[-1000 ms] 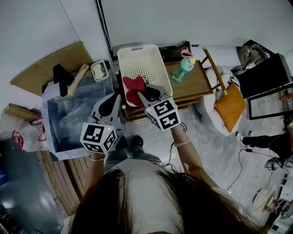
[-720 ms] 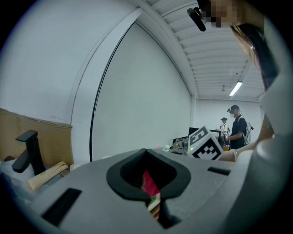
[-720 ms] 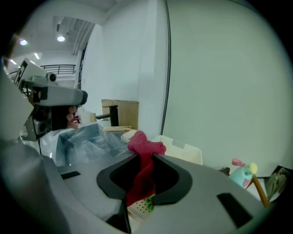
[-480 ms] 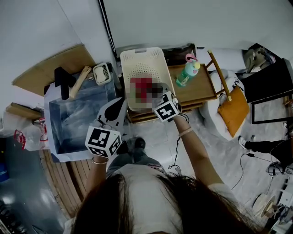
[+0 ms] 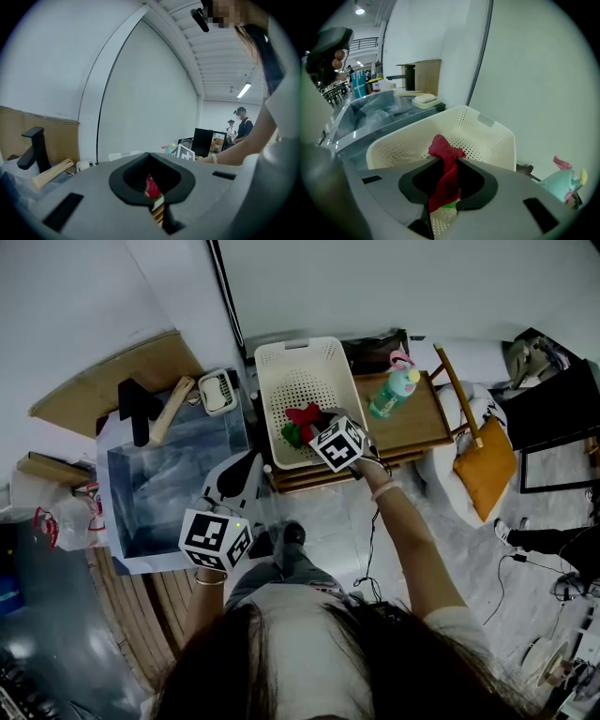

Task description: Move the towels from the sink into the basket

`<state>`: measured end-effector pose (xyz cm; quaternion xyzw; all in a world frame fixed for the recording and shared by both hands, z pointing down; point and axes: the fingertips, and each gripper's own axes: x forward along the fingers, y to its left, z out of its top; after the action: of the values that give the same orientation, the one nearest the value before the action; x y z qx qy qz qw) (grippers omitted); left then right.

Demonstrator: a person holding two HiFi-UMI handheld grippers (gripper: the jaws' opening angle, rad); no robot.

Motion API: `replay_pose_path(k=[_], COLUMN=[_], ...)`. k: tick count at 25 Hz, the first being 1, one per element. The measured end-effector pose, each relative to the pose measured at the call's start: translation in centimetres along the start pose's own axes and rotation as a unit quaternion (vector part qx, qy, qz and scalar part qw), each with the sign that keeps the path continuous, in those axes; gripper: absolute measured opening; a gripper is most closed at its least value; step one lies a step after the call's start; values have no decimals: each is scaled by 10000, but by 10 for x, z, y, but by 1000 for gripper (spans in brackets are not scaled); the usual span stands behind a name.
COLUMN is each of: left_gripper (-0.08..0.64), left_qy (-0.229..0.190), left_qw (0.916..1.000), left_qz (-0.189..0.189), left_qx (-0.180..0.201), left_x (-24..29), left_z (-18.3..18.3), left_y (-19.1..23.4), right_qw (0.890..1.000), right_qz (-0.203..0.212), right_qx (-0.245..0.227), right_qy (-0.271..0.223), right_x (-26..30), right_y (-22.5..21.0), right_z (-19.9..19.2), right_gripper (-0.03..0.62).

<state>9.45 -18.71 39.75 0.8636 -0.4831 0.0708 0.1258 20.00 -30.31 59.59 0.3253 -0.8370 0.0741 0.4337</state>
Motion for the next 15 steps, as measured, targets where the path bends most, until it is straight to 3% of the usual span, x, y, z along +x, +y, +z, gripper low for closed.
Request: replay_pose_path(k=[8,15], left_gripper=[5,5], left_qy=[-6,-55], left_qw=[10000,10000], left_qz=[-3,32], left_qx=[10,39], left_x=[-12,-22], left_z=[-1,2], left_y=[1,4], right_qw=[9975,9979], right_qz=[161,102], right_qx=[123,457], right_qy=[678,440], right_x=[30,15], right_y=[-3,-2], right_z=[-27,-23], right_gripper=[134,155])
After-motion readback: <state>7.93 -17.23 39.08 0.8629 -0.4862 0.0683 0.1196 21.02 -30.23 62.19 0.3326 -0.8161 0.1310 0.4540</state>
